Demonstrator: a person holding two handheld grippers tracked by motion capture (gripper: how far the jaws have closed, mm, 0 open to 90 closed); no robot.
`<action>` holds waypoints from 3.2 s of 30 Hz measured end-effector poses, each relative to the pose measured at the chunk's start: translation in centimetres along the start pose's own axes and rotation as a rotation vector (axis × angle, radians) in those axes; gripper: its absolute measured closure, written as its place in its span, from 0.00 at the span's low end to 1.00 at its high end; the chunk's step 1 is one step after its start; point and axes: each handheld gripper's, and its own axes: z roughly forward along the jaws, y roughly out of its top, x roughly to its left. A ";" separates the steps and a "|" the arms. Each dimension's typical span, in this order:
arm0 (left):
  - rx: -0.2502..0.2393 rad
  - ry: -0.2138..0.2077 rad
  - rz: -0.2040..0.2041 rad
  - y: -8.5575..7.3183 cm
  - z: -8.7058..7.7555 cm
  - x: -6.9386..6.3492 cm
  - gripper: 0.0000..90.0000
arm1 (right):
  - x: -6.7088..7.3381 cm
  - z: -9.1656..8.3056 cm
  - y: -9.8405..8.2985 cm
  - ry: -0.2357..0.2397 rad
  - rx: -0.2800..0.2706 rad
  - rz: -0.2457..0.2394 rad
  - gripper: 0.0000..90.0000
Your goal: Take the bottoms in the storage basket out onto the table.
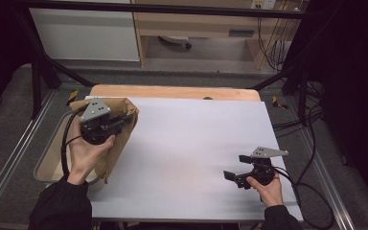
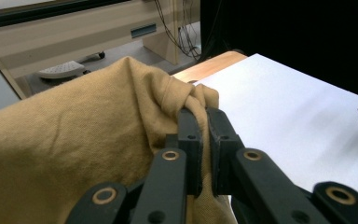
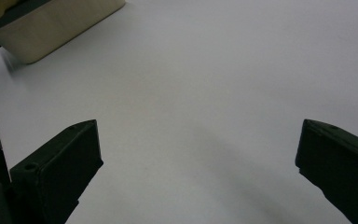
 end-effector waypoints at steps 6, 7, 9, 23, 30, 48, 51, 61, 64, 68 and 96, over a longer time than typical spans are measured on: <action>0.001 -0.011 0.004 0.1 0.5 -0.4 0.94 | 0.0 0.0 0.0 0.000 -0.002 0.000 0.01; 0.001 -0.019 0.001 0.2 0.7 -0.6 0.94 | 0.0 0.0 0.0 0.000 -0.001 0.000 0.01; 0.006 -0.023 0.007 0.2 0.9 -0.8 0.94 | 0.0 0.0 0.0 0.000 -0.001 0.000 0.01; 0.017 -0.042 0.006 0.3 2.5 -1.4 0.94 | 0.0 0.0 0.0 0.000 -0.001 -0.001 0.01; 0.034 -0.047 0.013 0.3 3.3 -1.8 0.94 | 0.0 0.0 0.0 0.001 -0.001 -0.001 0.01; 0.048 -0.087 0.019 0.6 5.4 -3.6 0.94 | 0.0 -0.1 0.0 0.002 -0.003 0.000 0.01; 0.052 -0.092 0.019 0.6 5.8 -3.8 0.94 | 0.0 -0.1 0.0 0.001 -0.005 0.002 0.01; 0.059 -0.113 0.032 0.9 6.8 -5.0 0.94 | 0.0 -0.1 0.0 0.002 -0.006 0.001 0.01; 0.060 -0.120 0.040 1.1 7.1 -5.4 0.94 | 0.0 -0.1 0.0 0.003 -0.006 0.001 0.01; 0.066 -0.131 0.041 1.1 7.6 -5.8 0.94 | 0.0 -0.1 0.0 0.003 -0.006 0.002 0.01; 0.076 -0.170 0.057 0.4 9.9 -7.8 0.94 | 0.0 -0.1 0.0 0.002 -0.007 0.000 0.01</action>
